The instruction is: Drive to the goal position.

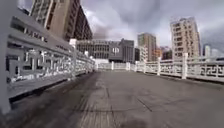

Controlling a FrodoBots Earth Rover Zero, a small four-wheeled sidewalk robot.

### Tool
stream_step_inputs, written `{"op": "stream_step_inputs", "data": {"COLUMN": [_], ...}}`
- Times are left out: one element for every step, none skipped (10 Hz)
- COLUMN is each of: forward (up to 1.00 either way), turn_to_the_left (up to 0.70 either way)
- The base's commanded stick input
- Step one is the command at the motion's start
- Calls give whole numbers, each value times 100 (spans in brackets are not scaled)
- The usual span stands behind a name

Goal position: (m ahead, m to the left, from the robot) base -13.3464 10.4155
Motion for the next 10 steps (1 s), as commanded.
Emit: {"op": "stream_step_inputs", "data": {"forward": [70,70,70,70,70,70,70,70,70,70], "turn_to_the_left": [0,0,0,7,13,7,0,0,0,0]}}
